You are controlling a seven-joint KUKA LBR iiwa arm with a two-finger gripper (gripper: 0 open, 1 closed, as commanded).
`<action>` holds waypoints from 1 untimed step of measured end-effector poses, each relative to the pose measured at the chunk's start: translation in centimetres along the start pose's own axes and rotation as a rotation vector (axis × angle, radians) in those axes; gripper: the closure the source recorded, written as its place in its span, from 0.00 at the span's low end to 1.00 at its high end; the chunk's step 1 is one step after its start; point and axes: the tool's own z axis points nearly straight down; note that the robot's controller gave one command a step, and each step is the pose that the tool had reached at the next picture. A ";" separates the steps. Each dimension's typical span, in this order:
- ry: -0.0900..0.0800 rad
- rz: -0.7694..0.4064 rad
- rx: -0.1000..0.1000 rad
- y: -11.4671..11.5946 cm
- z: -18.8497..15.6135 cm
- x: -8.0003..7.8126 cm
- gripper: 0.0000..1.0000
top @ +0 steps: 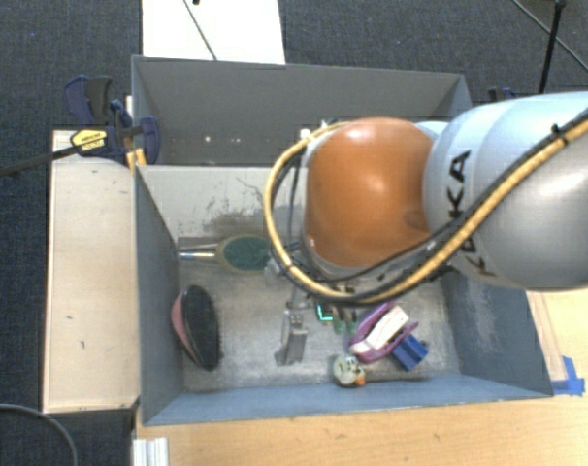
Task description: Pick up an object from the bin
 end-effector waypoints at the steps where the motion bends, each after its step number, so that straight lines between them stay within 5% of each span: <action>1: -0.003 0.164 -0.001 6.4 12.6 -4.4 0.00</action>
Offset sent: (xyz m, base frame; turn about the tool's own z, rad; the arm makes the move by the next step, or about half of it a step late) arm 0.0433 0.0629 -0.1222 0.1670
